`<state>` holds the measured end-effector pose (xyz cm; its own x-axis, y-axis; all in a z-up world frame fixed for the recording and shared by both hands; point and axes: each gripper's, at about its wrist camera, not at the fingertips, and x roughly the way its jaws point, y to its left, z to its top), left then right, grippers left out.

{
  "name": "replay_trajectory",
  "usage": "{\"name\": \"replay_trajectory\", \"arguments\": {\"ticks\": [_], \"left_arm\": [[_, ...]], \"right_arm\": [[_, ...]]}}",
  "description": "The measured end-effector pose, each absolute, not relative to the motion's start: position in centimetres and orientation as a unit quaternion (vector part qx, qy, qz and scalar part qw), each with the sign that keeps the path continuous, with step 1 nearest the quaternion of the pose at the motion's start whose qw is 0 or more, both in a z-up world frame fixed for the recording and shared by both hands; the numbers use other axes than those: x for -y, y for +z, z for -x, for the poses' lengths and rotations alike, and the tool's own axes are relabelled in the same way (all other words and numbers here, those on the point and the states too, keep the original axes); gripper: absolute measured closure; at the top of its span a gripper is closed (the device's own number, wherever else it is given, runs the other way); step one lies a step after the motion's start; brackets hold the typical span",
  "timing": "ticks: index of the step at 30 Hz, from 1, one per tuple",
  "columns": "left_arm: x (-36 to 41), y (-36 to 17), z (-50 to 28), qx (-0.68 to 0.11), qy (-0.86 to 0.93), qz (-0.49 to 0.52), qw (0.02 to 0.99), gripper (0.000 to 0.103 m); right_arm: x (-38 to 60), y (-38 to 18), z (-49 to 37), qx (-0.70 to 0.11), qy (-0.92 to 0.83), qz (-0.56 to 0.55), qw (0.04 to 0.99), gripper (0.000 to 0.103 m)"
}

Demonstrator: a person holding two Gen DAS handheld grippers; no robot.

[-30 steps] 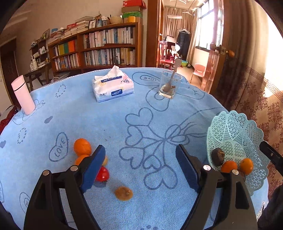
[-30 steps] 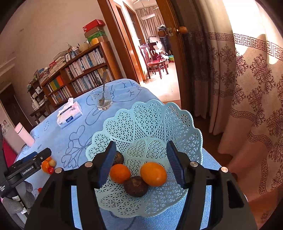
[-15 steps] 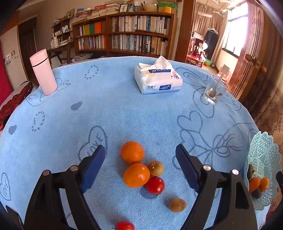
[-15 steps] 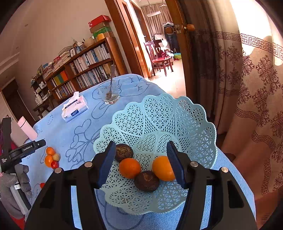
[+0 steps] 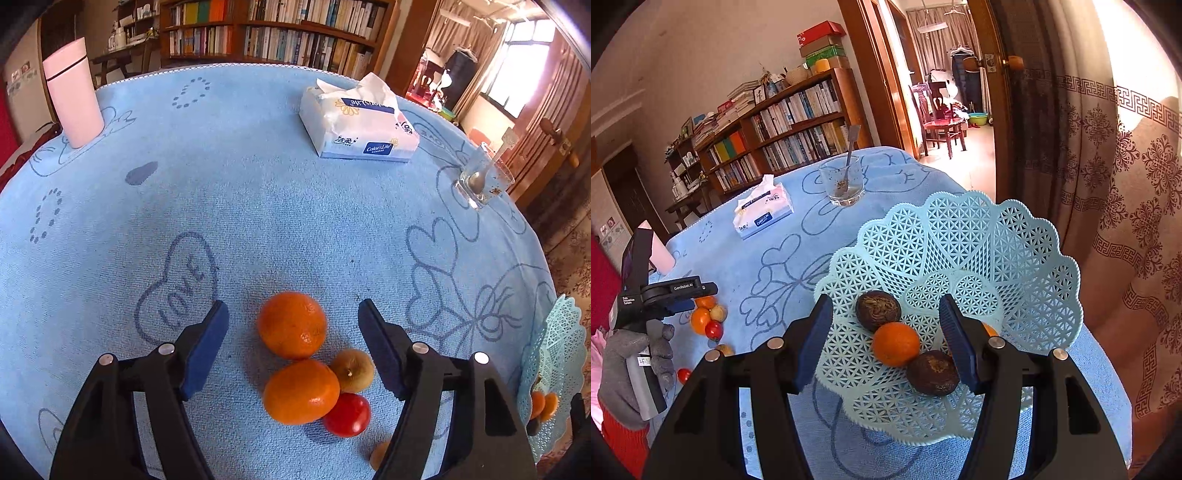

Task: Organize fruits
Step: 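Reach the left tool to another mandarin and grasp it, then grasp the small brown fruit with the right tool while the left holds the mandarin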

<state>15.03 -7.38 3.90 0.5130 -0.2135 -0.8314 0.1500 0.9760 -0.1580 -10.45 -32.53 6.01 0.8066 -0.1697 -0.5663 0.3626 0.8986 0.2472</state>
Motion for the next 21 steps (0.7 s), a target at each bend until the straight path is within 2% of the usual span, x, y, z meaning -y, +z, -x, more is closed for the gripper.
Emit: {"name": "replay_trajectory", "arguments": {"ticks": [2,4,6,10,13,21], "left_arm": [[7.3,3.5,-15.3,-0.486,-0.102,0.038,0.867,0.033],[7.2,3.1,-15.4,-0.491,-0.101,0.044,0.864,0.039],[7.0,2.8,-15.5,-0.493,-0.096,0.047,0.864,0.049],[6.6,2.7,-15.0,-0.484,-0.101,0.049,0.868,0.056],[6.2,2.9,-14.4,-0.48,-0.114,0.061,0.868,0.065],[5.3,3.9,-13.0,-0.454,-0.12,0.075,0.88,0.066]], "right_arm": [[31.9,6.1,10.2,-0.279,-0.136,-0.167,0.936,0.042],[31.3,6.0,9.9,-0.282,-0.13,-0.162,0.937,0.042],[30.5,5.8,9.5,-0.288,-0.121,-0.156,0.937,0.042],[29.0,5.5,8.8,-0.299,-0.102,-0.146,0.938,0.042],[27.8,5.3,8.2,-0.305,-0.088,-0.139,0.938,0.042],[24.8,4.2,6.5,-0.333,-0.045,-0.122,0.934,0.042]]}}
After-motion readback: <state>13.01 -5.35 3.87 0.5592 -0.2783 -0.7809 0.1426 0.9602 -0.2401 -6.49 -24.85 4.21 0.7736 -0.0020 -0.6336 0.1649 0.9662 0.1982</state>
